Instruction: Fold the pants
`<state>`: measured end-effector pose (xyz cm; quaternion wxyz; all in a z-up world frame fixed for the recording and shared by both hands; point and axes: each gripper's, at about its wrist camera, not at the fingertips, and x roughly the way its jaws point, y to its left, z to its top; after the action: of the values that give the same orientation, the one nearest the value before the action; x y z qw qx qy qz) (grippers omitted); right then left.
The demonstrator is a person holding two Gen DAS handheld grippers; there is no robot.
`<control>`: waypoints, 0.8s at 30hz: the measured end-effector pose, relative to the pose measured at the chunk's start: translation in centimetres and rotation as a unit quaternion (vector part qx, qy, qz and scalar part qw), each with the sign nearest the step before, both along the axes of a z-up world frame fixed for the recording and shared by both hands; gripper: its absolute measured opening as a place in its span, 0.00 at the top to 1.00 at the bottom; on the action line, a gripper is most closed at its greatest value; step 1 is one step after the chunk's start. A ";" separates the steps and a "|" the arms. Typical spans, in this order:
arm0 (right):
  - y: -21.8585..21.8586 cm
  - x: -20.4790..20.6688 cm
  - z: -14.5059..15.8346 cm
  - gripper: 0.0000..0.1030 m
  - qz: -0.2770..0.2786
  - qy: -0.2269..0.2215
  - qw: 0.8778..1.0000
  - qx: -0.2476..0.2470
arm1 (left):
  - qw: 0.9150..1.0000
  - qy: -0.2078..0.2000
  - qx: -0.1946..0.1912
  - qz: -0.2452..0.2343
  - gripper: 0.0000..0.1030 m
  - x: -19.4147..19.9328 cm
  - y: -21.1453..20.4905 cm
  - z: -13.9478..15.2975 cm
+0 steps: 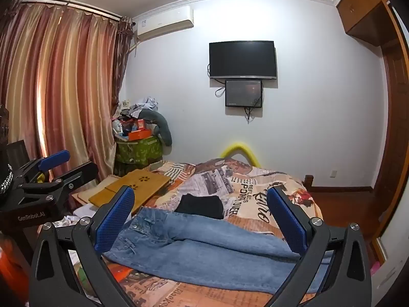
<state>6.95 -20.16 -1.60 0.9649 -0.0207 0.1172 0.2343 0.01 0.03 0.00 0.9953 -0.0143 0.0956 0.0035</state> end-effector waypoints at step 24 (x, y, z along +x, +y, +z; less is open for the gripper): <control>-0.1 -0.2 0.1 0.00 0.001 -0.007 1.000 0.001 | 1.000 -0.004 0.006 -0.006 0.00 0.0 -0.2 0.1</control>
<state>6.78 -20.26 -1.52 0.9655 -0.0219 0.1104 0.2349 -0.01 -0.21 0.13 0.9957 -0.0079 0.0921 -0.0023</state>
